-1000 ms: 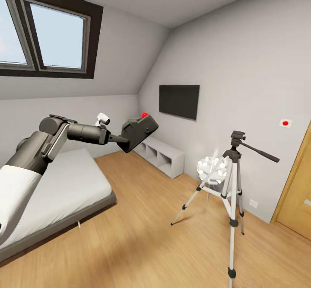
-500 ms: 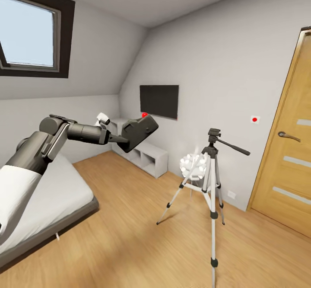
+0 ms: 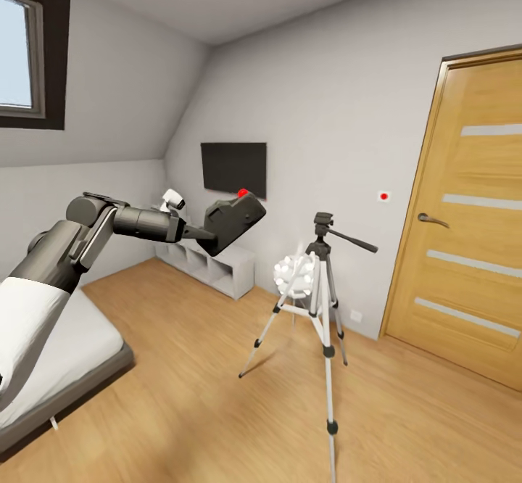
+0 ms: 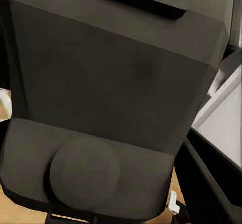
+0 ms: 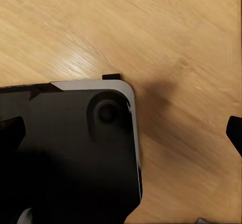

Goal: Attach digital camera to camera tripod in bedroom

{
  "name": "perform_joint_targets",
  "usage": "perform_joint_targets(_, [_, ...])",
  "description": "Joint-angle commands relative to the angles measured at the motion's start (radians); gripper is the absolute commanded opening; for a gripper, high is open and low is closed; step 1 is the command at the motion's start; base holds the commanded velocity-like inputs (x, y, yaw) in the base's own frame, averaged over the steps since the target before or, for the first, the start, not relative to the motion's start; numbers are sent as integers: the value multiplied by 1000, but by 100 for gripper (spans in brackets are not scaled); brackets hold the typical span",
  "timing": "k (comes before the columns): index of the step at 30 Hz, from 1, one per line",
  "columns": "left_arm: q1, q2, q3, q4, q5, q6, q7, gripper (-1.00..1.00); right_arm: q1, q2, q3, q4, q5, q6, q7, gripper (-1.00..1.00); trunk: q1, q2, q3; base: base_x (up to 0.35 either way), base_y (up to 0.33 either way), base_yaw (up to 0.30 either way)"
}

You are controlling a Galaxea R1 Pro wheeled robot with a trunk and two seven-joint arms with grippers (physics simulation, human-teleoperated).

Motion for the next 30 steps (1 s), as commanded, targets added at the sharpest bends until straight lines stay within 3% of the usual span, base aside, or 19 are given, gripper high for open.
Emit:
perform_joint_targets(1, [-1, 1, -2, 0, 4, 9, -3, -100, -2, 0, -2, 5, -5, -8, 1, 100, 0, -1, 0, 36, 0, -291])
perform_joint_targets(10, [-1, 1, -2, 0, 4, 9, -3, -100, -2, 0, -2, 5, -5, -8, 1, 100, 0, -1, 0, 132, 22, -291])
perform_joint_targets(30, [-1, 1, -2, 0, 4, 9, -3, -100, -2, 0, -2, 5, -5, -8, 1, 100, 0, -1, 0, 283, 157, -291])
